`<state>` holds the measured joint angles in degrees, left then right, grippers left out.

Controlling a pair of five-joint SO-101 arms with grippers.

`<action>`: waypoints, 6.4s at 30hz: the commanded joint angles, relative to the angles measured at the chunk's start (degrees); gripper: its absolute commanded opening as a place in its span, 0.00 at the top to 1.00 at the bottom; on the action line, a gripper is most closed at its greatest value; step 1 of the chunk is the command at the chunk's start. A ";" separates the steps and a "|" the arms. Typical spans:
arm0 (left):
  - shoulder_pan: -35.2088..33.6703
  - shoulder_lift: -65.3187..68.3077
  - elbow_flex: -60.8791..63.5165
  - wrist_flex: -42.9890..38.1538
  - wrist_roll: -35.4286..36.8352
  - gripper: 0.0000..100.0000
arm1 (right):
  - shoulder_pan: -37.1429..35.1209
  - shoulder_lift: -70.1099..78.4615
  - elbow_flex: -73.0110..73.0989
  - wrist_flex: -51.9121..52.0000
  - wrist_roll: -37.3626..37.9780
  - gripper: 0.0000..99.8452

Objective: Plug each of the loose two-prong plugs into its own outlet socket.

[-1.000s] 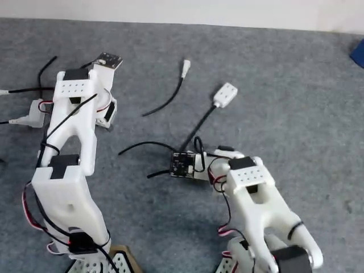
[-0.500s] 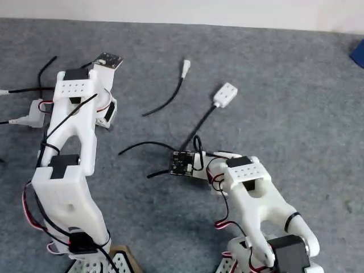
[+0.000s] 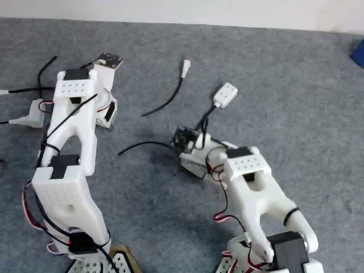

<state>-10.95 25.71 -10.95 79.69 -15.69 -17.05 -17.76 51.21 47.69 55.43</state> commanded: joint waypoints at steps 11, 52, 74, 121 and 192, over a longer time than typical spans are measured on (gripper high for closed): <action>1.01 -3.21 2.24 -2.73 -0.53 0.87 | 0.92 -0.31 -0.75 17.45 12.75 0.99; 1.01 -2.95 2.15 -2.90 -0.53 0.87 | 6.29 -0.22 1.98 17.01 7.47 0.77; 2.07 -2.68 2.33 -2.46 -0.62 0.87 | 0.92 -0.31 2.42 16.66 -1.41 0.99; 16.13 -122.95 83.65 -20.13 -0.88 0.61 | -20.97 10.68 -49.36 29.05 -76.40 0.99; 9.27 -125.23 95.08 -29.63 -0.88 0.61 | -14.55 11.03 -41.01 35.12 -64.88 0.99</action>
<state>-0.84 -98.95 84.35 50.33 -15.96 -34.90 -6.15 6.81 85.41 -10.42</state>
